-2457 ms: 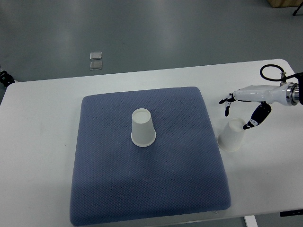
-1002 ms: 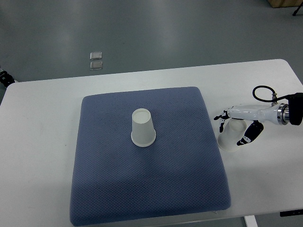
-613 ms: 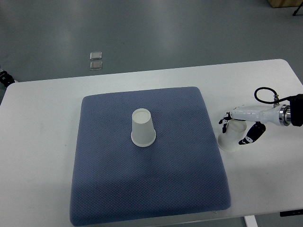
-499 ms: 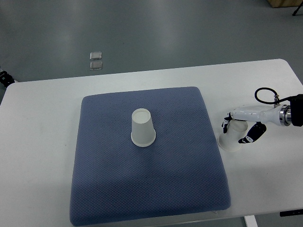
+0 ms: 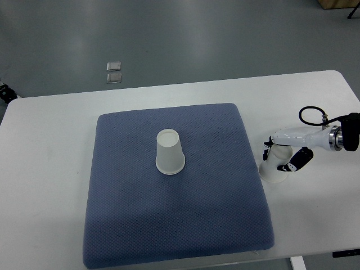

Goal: Stack paper cups
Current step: 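Close the right hand fingers on the cup and lift it, then carry the held cup over the cup on the pad and lower it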

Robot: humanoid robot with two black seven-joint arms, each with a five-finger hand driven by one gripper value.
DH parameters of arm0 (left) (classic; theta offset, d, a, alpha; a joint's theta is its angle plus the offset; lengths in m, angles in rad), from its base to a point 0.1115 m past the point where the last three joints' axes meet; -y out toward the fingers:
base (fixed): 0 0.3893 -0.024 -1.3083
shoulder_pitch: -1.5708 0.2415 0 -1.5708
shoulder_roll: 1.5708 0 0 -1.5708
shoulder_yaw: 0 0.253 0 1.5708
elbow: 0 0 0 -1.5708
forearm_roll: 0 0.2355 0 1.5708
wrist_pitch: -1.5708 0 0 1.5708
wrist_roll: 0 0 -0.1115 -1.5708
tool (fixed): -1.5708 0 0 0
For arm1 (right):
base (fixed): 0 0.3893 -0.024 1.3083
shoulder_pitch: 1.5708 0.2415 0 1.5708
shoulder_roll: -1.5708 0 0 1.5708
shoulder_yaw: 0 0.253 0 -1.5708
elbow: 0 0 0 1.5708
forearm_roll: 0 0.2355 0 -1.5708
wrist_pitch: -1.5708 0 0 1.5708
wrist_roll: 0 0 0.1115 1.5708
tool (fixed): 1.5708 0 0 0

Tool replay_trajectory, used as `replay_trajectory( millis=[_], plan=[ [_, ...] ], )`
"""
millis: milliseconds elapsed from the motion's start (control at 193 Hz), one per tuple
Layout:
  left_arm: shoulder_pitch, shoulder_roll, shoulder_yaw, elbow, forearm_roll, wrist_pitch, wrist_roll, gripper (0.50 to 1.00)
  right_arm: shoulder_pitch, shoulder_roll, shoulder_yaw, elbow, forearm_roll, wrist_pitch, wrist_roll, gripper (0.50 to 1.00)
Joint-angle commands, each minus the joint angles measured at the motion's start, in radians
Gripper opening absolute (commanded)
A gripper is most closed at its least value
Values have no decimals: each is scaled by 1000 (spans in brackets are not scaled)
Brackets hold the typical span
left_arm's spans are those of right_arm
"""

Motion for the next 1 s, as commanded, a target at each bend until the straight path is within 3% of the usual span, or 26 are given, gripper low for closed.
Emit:
replay_trajectory(
  millis=[0,301,712,997],
  plan=[
    [1,0,0,0,0,0,0,1000,8,-2,3,0,3,3,0,633],
    [1,0,0,0,0,0,0,1000,56,-28,6,2,7,12,8,633],
    [1,0,-1,0,0,0,0,1000,290,-64,16,28,15,150,23,633],
    [1,0,0,0,0,0,0,1000,391,-37,26,77,23,201,23,635]
  ],
)
